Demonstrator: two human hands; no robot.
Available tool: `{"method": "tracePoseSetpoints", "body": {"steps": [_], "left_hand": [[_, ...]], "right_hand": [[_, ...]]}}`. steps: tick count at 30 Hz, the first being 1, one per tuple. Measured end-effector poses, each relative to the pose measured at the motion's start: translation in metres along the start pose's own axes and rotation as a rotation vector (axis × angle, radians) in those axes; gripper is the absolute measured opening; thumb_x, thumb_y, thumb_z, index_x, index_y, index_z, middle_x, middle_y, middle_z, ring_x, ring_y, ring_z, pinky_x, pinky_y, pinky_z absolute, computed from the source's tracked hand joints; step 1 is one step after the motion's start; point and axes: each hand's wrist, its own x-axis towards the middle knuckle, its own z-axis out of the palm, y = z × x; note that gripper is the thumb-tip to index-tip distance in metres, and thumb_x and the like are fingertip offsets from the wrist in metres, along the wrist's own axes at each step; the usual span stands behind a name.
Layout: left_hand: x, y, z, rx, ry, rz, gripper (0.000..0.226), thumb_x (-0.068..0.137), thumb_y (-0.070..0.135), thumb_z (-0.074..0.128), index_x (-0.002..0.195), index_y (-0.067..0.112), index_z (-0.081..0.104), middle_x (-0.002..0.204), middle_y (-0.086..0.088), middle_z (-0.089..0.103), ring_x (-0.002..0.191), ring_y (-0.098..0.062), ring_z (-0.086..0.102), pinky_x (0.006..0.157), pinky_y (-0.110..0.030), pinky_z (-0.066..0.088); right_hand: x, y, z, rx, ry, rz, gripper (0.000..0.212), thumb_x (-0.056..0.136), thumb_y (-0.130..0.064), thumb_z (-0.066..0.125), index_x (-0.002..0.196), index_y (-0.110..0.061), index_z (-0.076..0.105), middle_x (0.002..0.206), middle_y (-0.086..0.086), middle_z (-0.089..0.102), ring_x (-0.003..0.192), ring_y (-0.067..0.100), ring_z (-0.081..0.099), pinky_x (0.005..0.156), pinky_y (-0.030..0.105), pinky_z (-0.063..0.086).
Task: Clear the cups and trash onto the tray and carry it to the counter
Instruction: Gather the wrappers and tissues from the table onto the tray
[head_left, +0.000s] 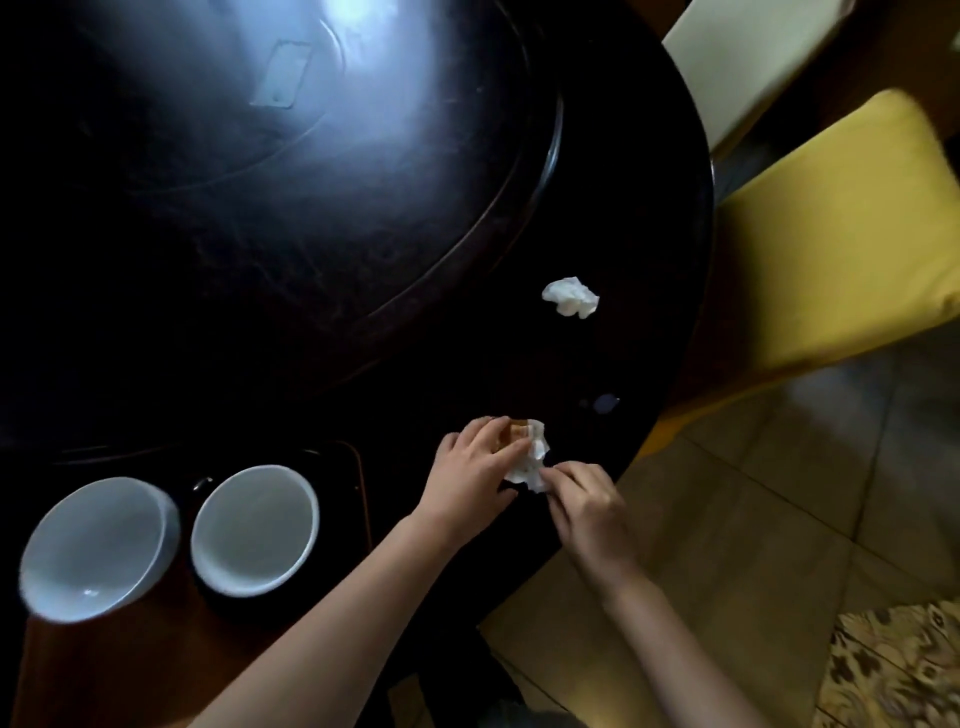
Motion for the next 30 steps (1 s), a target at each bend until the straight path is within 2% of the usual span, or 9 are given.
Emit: {"method": "tracePoseSetpoints", "body": {"steps": [3, 6, 10, 15, 17, 19, 22, 25, 30], "left_hand": [[0.006, -0.003, 0.004, -0.034, 0.216, 0.073, 0.029, 0.071, 0.018, 0.071, 0.100, 0.020, 0.071, 0.110, -0.011, 0.068, 0.101, -0.032, 0.063, 0.074, -0.044, 0.056], [0.008, -0.001, 0.003, -0.056, 0.296, 0.089, 0.022, 0.066, 0.013, 0.077, 0.087, 0.017, 0.074, 0.097, -0.005, 0.072, 0.087, -0.024, 0.067, 0.057, -0.032, 0.058], [0.008, -0.003, 0.008, -0.097, 0.297, 0.062, 0.024, 0.069, 0.009, 0.074, 0.093, 0.012, 0.071, 0.095, -0.004, 0.069, 0.084, -0.021, 0.066, 0.048, -0.030, 0.056], [0.015, -0.002, 0.008, -0.068, 0.355, 0.070, 0.005, 0.073, 0.011, 0.068, 0.076, 0.015, 0.070, 0.080, 0.002, 0.069, 0.076, -0.016, 0.064, 0.050, -0.025, 0.053], [0.014, 0.000, 0.006, -0.251, 0.386, -0.085, 0.009, 0.076, 0.009, 0.063, 0.077, 0.014, 0.070, 0.082, 0.002, 0.070, 0.079, -0.014, 0.064, 0.061, -0.027, 0.054], [0.009, 0.006, 0.000, -0.581, 0.422, -0.364, 0.010, 0.076, 0.007, 0.067, 0.079, 0.015, 0.070, 0.081, 0.004, 0.070, 0.077, -0.009, 0.065, 0.069, -0.023, 0.053], [0.000, 0.020, -0.015, -1.209, 0.337, -0.655, 0.016, 0.069, 0.025, 0.076, 0.080, 0.014, 0.071, 0.080, -0.004, 0.073, 0.075, -0.013, 0.068, 0.071, -0.025, 0.056], [-0.006, 0.027, -0.018, -1.589, 0.238, -0.724, 0.026, 0.063, 0.026, 0.074, 0.084, 0.009, 0.070, 0.081, -0.010, 0.072, 0.079, -0.019, 0.068, 0.074, -0.027, 0.056], [-0.011, 0.030, -0.024, -1.688, 0.162, -0.687, 0.016, 0.085, 0.003, 0.059, 0.098, 0.002, 0.067, 0.095, -0.017, 0.071, 0.091, -0.023, 0.069, 0.082, -0.027, 0.055]], "right_hand": [[0.002, 0.003, 0.002, 0.041, 0.045, 0.012, 0.016, 0.080, -0.012, 0.062, 0.093, -0.009, 0.070, 0.084, 0.004, 0.068, 0.077, 0.019, 0.063, 0.074, 0.022, 0.044], [0.004, 0.005, 0.003, 0.079, 0.051, 0.031, 0.019, 0.081, -0.015, 0.054, 0.089, -0.009, 0.070, 0.081, 0.004, 0.067, 0.075, 0.021, 0.062, 0.076, 0.023, 0.041], [0.006, 0.003, 0.003, 0.109, 0.045, 0.081, 0.024, 0.066, 0.004, 0.074, 0.086, -0.008, 0.070, 0.080, 0.005, 0.068, 0.075, 0.022, 0.064, 0.079, 0.023, 0.040], [0.009, 0.003, 0.000, 0.242, 0.094, 0.189, 0.021, 0.070, 0.003, 0.072, 0.087, -0.008, 0.069, 0.084, 0.005, 0.069, 0.080, 0.017, 0.063, 0.082, 0.018, 0.040], [0.011, 0.002, -0.004, 0.325, 0.169, 0.260, 0.022, 0.070, 0.004, 0.073, 0.088, -0.007, 0.070, 0.085, 0.005, 0.070, 0.079, 0.013, 0.063, 0.081, 0.012, 0.042], [0.016, -0.002, -0.012, 0.423, 0.262, 0.310, 0.022, 0.070, 0.004, 0.073, 0.089, -0.007, 0.070, 0.084, 0.001, 0.068, 0.078, 0.008, 0.062, 0.078, 0.004, 0.044], [0.024, -0.012, -0.024, 0.531, 0.368, 0.255, 0.016, 0.076, -0.003, 0.071, 0.091, -0.008, 0.070, 0.088, -0.003, 0.067, 0.082, 0.005, 0.064, 0.076, 0.010, 0.051], [0.032, -0.029, -0.030, 0.551, 0.374, 0.152, 0.015, 0.078, -0.007, 0.070, 0.093, -0.007, 0.069, 0.092, 0.002, 0.067, 0.088, 0.008, 0.064, 0.078, 0.016, 0.053], [0.036, -0.042, -0.024, 0.452, 0.298, 0.105, 0.021, 0.074, -0.003, 0.073, 0.094, -0.008, 0.070, 0.090, 0.004, 0.068, 0.085, 0.008, 0.061, 0.080, 0.009, 0.048]]}}
